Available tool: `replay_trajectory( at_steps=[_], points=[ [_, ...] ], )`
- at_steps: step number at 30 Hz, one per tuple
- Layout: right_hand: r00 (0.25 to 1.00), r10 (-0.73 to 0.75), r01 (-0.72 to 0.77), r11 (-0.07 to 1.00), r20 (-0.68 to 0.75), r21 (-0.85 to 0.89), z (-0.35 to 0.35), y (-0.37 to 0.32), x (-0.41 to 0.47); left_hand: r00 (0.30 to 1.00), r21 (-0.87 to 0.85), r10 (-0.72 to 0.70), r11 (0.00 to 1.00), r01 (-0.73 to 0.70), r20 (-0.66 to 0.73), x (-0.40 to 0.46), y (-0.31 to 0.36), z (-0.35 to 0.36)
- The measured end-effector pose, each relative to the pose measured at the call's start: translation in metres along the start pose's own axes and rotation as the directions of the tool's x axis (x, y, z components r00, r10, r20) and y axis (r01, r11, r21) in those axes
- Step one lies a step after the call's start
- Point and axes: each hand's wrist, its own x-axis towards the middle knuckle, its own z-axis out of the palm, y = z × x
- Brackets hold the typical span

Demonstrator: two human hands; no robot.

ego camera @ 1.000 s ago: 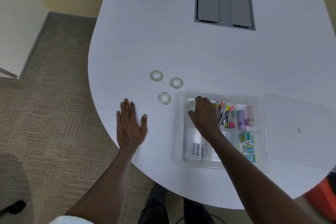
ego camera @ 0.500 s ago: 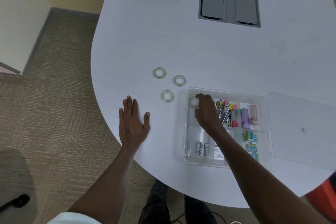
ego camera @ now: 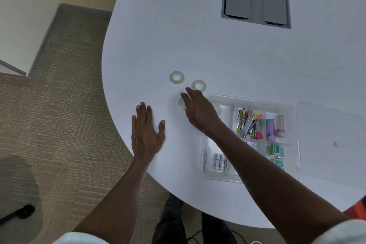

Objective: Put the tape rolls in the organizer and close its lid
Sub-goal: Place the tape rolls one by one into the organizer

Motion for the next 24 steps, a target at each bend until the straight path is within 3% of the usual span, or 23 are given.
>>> replay_trajectory(
  at_steps=[6, 10, 14, 17, 21, 24],
  points=[
    [0.989, -0.027, 0.044, 0.992, 0.143, -0.119, 0.016, -0.002, 0.013, 1.0, -0.001, -0.001, 1.0, 0.001, -0.005, 0.0, 0.0, 0.0],
    [0.995, -0.045, 0.053, 0.995, 0.092, -0.09, 0.019, -0.001, 0.013, 1.0, -0.004, -0.001, 1.0, 0.001, -0.005, 0.0, 0.001, 0.0],
    [1.0, -0.009, 0.011, 0.997, -0.023, 0.079, 0.01, -0.002, 0.012, 1.0, -0.012, -0.002, 1.0, 0.002, -0.008, 0.0, 0.002, -0.002],
    [0.987, 0.064, -0.034, 0.978, -0.146, 0.204, -0.003, 0.002, 0.009, 1.0, -0.012, -0.004, 1.0, 0.003, -0.003, 0.0, 0.003, -0.003],
    [0.928, 0.28, -0.161, 0.895, -0.244, 0.415, -0.025, 0.018, -0.003, 1.0, -0.014, -0.007, 1.0, 0.007, 0.008, 0.0, 0.003, -0.004],
    [0.885, 0.398, -0.27, 0.862, -0.243, 0.429, -0.036, 0.036, -0.024, 1.0, -0.016, -0.003, 1.0, 0.003, 0.004, 0.0, 0.004, -0.004]
  ],
)
